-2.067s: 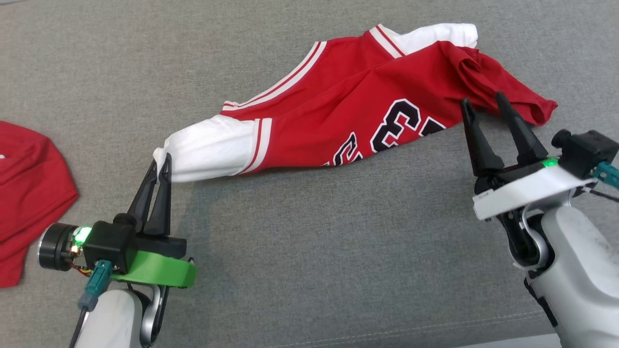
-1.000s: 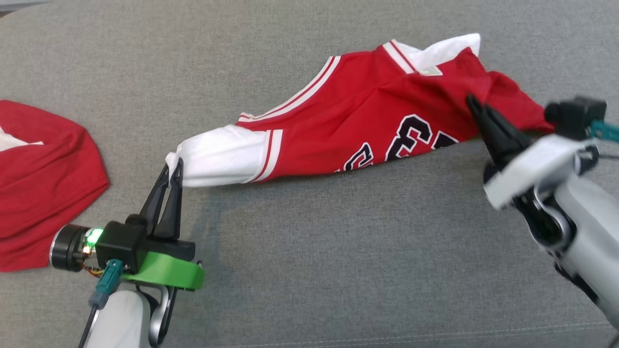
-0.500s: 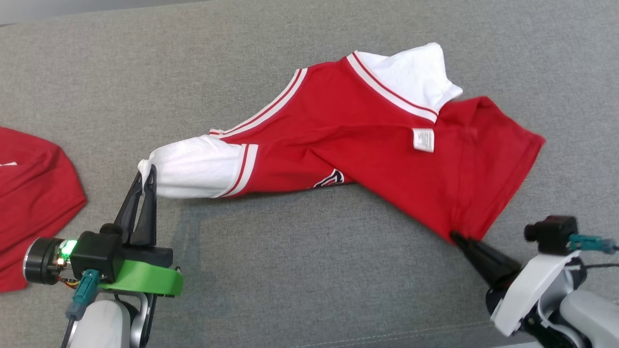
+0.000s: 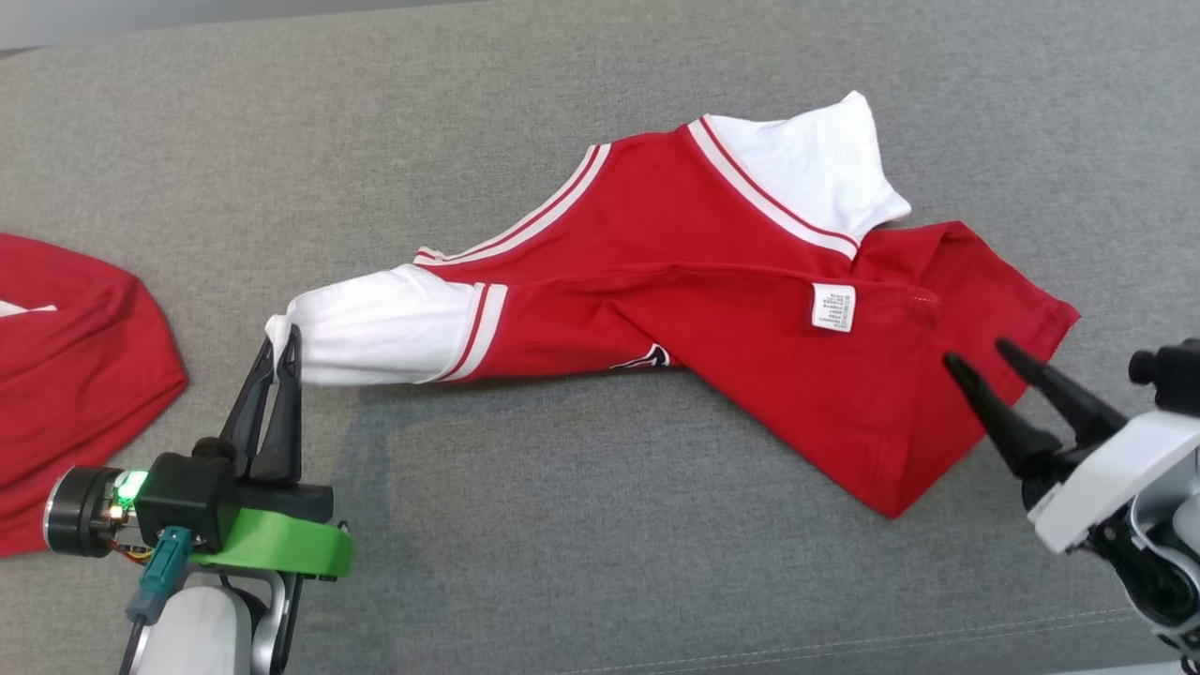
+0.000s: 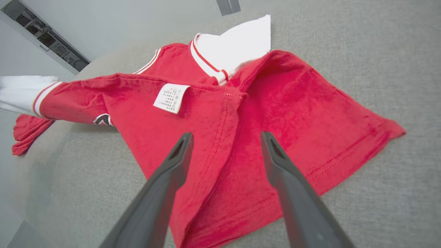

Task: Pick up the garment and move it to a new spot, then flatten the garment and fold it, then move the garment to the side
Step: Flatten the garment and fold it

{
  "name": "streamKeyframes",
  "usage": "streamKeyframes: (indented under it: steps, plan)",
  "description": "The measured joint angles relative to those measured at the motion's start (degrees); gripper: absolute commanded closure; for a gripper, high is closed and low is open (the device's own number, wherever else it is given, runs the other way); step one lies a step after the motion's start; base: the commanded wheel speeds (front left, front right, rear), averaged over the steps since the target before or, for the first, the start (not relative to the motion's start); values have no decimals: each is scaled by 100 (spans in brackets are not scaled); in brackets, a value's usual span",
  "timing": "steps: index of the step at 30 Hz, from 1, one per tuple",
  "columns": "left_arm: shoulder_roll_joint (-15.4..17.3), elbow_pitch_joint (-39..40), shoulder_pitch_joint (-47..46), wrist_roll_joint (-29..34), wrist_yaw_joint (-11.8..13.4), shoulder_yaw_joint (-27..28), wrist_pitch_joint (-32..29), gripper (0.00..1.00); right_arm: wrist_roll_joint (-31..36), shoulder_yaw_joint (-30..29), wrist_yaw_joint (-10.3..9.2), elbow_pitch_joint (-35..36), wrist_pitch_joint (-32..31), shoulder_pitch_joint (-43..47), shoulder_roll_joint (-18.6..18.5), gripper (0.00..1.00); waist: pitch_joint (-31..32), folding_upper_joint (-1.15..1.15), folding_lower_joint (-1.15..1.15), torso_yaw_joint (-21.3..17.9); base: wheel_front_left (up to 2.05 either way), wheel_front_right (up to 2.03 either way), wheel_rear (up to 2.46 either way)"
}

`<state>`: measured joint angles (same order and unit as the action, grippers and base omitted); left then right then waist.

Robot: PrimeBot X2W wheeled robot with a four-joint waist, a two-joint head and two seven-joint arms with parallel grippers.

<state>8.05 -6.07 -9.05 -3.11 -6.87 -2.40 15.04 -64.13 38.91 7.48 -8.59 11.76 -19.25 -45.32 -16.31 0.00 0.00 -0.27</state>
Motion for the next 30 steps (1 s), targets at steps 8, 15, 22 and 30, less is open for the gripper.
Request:
streamKeyframes:
  steps: [8,15,22,30]
  plan:
    - [-102,-60,-68,0,-18,-88,0,100,107,-188,0,-806,121,-514,646,0,-156,0,0,187,0,0,0]
    - [-146,-90,-126,0,-23,-131,0,100,31,-29,0,-1177,221,-781,896,100,-253,0,0,318,0,0,0]
    - [-122,-58,-221,19,-30,-143,0,100,212,-96,0,-1037,304,-828,698,100,-275,0,0,344,0,0,0]
    - [307,641,-767,59,-53,-383,1,100,632,-860,1,-224,323,-919,-112,100,-290,0,0,218,0,0,0]
